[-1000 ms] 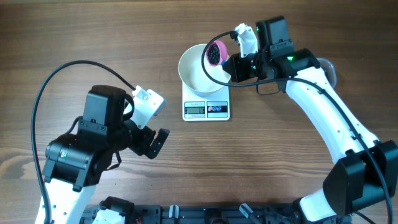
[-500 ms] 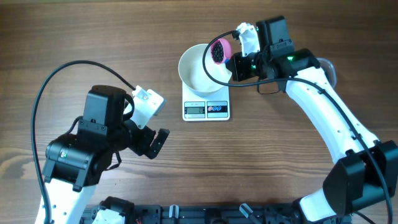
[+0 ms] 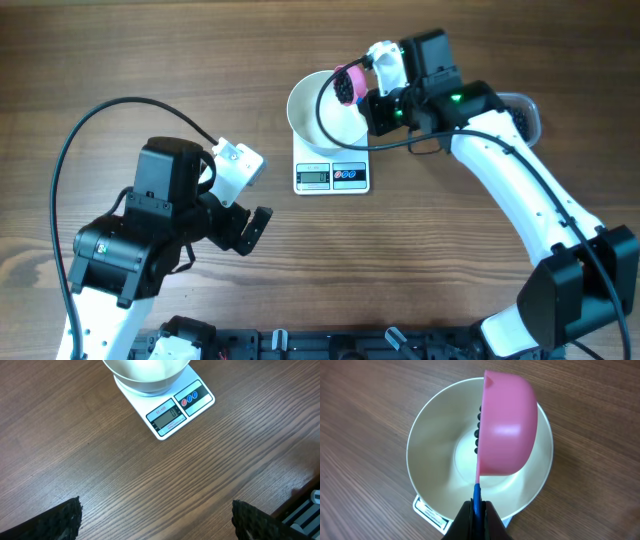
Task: Scoop item into bowl and weigh 150g on scale
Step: 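Tilt the scoop with the right gripper to pour beans into the bowl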
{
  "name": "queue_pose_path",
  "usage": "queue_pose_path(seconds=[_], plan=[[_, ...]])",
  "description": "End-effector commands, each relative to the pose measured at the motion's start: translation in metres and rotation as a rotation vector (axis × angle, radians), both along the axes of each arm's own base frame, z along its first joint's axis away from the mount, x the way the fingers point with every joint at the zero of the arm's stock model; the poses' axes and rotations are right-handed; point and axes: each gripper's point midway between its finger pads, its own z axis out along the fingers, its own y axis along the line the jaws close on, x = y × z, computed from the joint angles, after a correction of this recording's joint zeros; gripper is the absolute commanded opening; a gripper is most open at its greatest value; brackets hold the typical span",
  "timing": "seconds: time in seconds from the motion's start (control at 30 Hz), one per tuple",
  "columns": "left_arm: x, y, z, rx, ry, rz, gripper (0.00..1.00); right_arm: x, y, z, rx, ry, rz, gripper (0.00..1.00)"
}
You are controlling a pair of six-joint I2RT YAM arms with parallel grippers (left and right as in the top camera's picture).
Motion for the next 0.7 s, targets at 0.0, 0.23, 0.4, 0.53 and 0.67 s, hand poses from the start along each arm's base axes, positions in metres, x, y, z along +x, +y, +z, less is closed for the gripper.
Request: queue_pose_path(seconds=[0.0, 0.23, 0.4, 0.53, 0.67], plan=[[0.0028, -0.0025, 0.0088, -0.012, -0.024, -0.02, 1.0, 0.0021, -0.0012, -0.0053, -0.081, -0.039, -0.005, 0.05], [0.0027, -0.0025, 0.0087, -0.012, -0.024, -0.02, 1.0, 0.0034, -0.003, -0.0074, -0.113, -0.055, 0.006, 0.05], [0.0028, -0.0025, 0.0088, -0.012, -0.024, -0.02, 1.0, 0.0037, -0.0025, -0.0107, -0.12, -0.05, 0.007, 0.05], [0.0027, -0.0025, 0.0087, -0.012, -0.024, -0.021, 1.0, -0.0003, 0.0047, -0.0111, -0.137, -0.063, 0.036, 0.05], [0.0028, -0.0025, 0.0088, -0.012, -0.024, -0.021, 1.0, 0.0035, 0.0003, -0.0118, -0.204, -0.097, 0.01, 0.05]])
